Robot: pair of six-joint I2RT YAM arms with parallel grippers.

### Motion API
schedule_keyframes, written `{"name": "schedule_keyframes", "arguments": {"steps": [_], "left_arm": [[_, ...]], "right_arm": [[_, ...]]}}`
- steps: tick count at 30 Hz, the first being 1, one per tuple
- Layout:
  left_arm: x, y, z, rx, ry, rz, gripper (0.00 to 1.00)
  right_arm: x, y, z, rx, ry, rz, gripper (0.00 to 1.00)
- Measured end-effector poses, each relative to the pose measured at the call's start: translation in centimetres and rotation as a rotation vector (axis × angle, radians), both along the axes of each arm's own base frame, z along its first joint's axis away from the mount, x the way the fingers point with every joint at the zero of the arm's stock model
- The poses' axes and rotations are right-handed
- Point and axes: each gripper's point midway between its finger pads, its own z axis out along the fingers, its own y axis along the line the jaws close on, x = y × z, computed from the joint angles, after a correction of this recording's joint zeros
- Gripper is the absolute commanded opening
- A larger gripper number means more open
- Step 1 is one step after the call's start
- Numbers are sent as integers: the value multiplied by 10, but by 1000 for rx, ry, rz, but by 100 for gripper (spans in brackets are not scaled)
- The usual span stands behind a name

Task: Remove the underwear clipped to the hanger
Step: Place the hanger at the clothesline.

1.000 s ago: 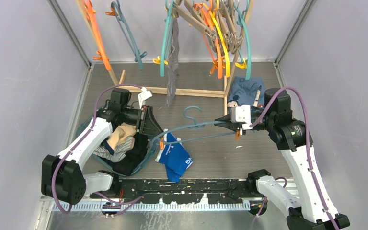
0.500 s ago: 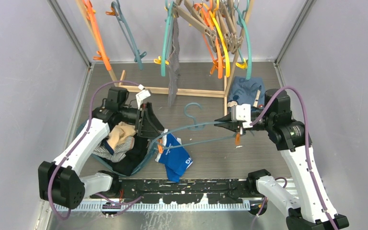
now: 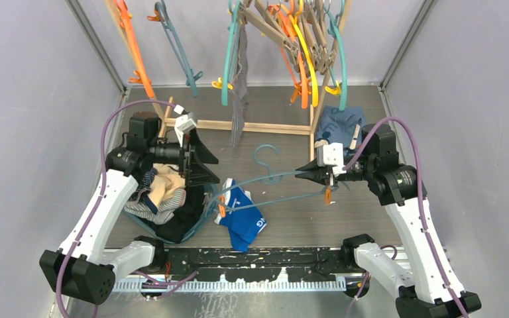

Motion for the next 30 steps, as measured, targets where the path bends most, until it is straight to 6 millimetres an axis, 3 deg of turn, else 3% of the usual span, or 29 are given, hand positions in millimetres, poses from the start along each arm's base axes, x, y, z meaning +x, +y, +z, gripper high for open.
{"name": "schedule_keyframes", "arguments": {"steps": [4, 9, 19, 23, 30], "left_arm": [[-17, -10, -2, 10, 21, -59, 88], [-33, -23, -1, 30, 10, -121, 77], [-42, -34, -9, 62, 2, -163, 45], [-41, -34, -13, 65, 4, -159, 34], [-41, -34, -16, 66, -2, -154, 5]], "right_arm": [[5, 4, -5, 9, 37, 2, 1], [13, 8, -8, 13, 61, 2, 1], [18, 10, -4, 29, 52, -3, 1], [19, 10, -13, 25, 67, -10, 1], [20, 10, -22, 23, 97, -19, 1]]}}
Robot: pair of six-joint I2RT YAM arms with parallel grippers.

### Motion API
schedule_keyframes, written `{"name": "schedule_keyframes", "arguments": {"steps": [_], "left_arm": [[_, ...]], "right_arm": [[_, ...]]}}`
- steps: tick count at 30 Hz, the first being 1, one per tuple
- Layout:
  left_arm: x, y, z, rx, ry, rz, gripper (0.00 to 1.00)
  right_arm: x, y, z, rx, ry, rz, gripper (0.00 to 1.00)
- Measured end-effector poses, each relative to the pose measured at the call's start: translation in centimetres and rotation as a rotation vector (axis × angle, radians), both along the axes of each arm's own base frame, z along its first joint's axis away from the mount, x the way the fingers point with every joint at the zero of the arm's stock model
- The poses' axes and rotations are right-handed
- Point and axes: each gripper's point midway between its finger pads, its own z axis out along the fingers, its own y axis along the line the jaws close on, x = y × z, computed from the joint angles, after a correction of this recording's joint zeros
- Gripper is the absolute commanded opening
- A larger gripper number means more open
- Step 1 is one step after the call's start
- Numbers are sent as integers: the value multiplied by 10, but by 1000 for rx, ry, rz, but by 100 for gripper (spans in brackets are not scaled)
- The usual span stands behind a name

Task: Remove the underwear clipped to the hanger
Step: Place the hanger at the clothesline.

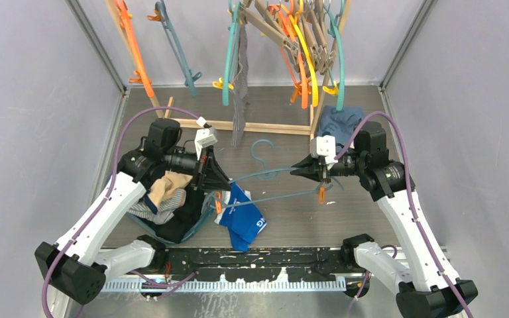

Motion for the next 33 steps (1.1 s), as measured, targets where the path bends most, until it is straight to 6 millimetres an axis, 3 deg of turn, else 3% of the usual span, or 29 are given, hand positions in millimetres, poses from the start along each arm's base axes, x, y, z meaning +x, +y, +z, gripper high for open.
{"name": "schedule_keyframes", "arguments": {"steps": [3, 26, 27, 29, 33], "left_arm": [[0, 1, 1, -1, -11, 5, 0], [-3, 8, -2, 23, -131, -3, 0], [-3, 8, -2, 24, -134, -3, 0], [-2, 8, -3, 27, -137, -1, 0], [-3, 12, -5, 48, -145, 7, 0]], "right_arm": [[0, 0, 2, 6, -9, -2, 1], [-6, 4, -1, 23, 17, 15, 3], [-6, 4, -1, 24, 18, 17, 8], [-6, 4, -2, 24, 18, 17, 27], [-4, 3, -4, 20, 28, 0, 73]]}}
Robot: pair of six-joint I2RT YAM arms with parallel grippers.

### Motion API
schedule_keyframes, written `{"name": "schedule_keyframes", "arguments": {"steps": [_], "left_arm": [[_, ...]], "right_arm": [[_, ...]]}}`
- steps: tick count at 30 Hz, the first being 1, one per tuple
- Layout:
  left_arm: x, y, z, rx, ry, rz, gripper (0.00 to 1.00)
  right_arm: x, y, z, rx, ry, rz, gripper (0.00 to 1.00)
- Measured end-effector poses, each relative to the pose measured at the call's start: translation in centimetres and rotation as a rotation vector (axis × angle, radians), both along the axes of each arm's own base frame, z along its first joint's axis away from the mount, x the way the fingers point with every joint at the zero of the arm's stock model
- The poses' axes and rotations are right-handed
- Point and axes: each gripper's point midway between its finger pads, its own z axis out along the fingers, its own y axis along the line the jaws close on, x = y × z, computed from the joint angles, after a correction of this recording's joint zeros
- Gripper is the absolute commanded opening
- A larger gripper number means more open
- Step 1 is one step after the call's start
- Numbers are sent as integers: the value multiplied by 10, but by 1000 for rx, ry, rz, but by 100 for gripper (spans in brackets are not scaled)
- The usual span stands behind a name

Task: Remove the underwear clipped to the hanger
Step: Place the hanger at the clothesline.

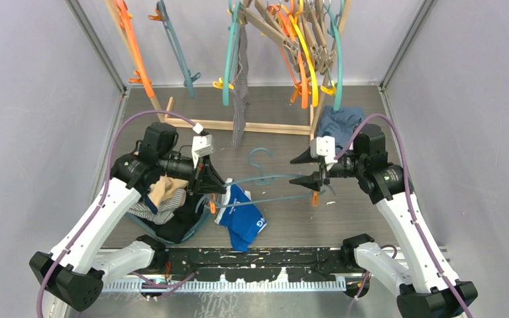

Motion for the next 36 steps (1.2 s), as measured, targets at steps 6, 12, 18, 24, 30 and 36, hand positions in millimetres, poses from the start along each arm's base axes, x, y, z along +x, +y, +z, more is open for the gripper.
{"name": "schedule_keyframes", "arguments": {"steps": [6, 12, 18, 24, 30, 36], "left_arm": [[0, 13, -6, 71, -18, 44, 0], [8, 43, 11, 196, -166, 152, 0], [13, 96, 44, 379, -364, 356, 0], [6, 152, 54, 589, -430, 523, 0], [6, 185, 67, 698, -466, 655, 0], [25, 188, 87, 683, -439, 778, 0]], "right_arm": [[2, -4, 3, 6, 5, -30, 94], [7, -9, 11, 32, 50, -88, 94], [18, -18, 11, 32, 91, -174, 94], [24, -24, 12, 32, 90, -227, 94], [28, -27, 15, 38, 78, -256, 94], [30, -30, 15, 44, 86, -276, 94]]}}
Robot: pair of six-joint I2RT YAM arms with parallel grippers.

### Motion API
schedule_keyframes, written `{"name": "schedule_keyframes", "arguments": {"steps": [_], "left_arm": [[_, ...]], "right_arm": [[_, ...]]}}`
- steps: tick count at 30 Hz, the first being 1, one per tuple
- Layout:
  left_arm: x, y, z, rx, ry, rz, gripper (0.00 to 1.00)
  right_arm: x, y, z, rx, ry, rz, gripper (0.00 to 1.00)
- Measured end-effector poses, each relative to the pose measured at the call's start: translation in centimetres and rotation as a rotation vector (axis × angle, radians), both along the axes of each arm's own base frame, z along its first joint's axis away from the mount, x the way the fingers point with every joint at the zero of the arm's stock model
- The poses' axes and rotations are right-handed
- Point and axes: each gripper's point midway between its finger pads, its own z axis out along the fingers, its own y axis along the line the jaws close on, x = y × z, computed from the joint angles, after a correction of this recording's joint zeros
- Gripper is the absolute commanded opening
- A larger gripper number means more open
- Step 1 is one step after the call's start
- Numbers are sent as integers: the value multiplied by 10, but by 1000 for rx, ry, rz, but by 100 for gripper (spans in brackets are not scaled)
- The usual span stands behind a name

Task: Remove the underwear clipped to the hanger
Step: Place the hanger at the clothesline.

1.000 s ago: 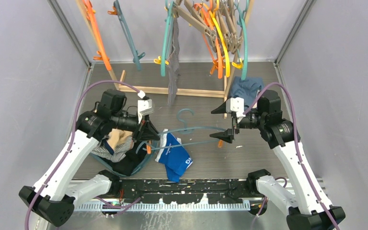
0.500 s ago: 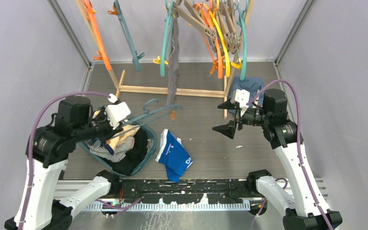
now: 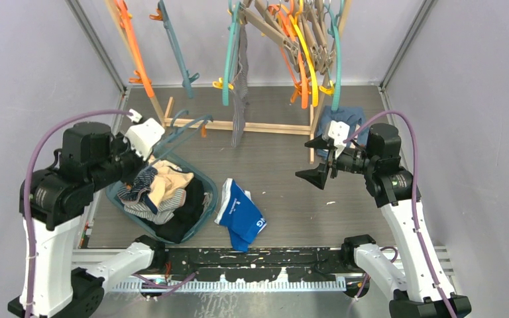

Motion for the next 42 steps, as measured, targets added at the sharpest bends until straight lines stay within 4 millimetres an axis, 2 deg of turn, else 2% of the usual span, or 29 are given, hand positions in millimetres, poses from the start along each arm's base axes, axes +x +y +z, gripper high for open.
{"name": "schedule_keyframes", "arguments": {"steps": [12, 19, 26, 37, 42], "left_arm": [[61, -37, 49, -199, -26, 96, 0], [76, -52, 80, -311, -74, 107, 0], [97, -66, 93, -368, -80, 116, 0], [141, -73, 131, -425, -214, 166, 0], [167, -76, 143, -437, -274, 193, 0]], "right_arm": [[5, -4, 2, 12, 9, -28, 94], [6, -5, 1, 14, 12, -33, 94], [6, -5, 0, 14, 10, -33, 94], [9, -6, -1, 15, 8, -42, 94], [9, -7, -3, 16, 11, -43, 94]]}}
